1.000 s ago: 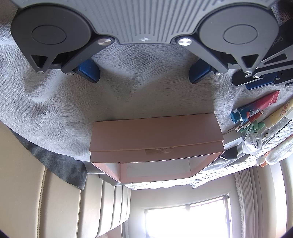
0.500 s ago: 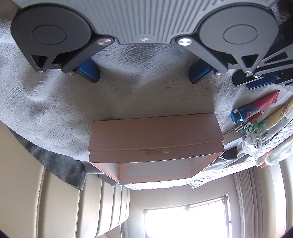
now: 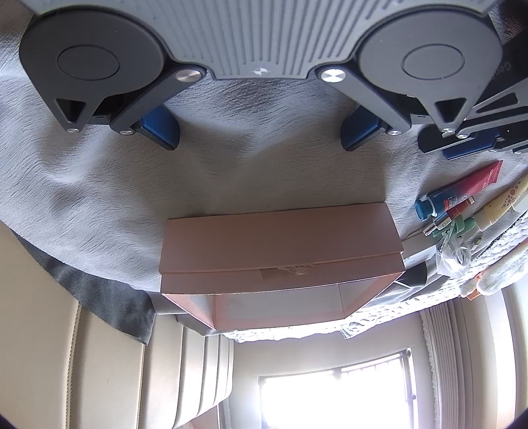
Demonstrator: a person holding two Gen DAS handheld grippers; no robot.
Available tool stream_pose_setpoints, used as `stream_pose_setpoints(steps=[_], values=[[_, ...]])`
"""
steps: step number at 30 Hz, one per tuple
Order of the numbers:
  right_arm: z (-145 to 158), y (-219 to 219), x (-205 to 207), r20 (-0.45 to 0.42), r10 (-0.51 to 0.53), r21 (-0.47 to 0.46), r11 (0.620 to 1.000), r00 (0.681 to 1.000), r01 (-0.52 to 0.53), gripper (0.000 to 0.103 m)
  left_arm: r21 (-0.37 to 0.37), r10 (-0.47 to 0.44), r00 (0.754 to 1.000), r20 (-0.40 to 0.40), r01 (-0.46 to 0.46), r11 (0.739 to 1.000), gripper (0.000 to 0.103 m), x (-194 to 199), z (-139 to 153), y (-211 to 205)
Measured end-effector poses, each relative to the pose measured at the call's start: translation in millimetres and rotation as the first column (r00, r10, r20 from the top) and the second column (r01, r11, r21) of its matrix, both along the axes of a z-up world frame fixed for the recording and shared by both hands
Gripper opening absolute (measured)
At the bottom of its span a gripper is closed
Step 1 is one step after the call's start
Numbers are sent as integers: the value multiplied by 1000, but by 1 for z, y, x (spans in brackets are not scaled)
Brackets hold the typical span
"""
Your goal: Organize rigid objects
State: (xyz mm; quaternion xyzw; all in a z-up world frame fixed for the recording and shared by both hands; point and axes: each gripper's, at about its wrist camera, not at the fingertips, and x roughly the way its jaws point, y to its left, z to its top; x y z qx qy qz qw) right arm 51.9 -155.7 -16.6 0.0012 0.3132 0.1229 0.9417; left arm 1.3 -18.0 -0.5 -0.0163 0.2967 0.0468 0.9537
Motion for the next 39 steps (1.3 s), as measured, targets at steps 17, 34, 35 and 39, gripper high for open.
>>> stream_pose_setpoints(steps=[17,34,35,39], values=[[0,0,0,0,0,1,1000,1000,0,103,5,0,1000,1,0,1000,30,0,0,0],[0,1,0,-1,2,-3,1000,1000,-2,103,-1,0,1000,3,0,1000,30,0,1,1],[0,1,0,-1,2,-3,1000,1000,-2,103,0,0,1000,3,0,1000,30,0,1,1],[0,0,0,1,3,0,1000,1000,-3,103,5,0,1000,3,0,1000,30,-1,1,0]])
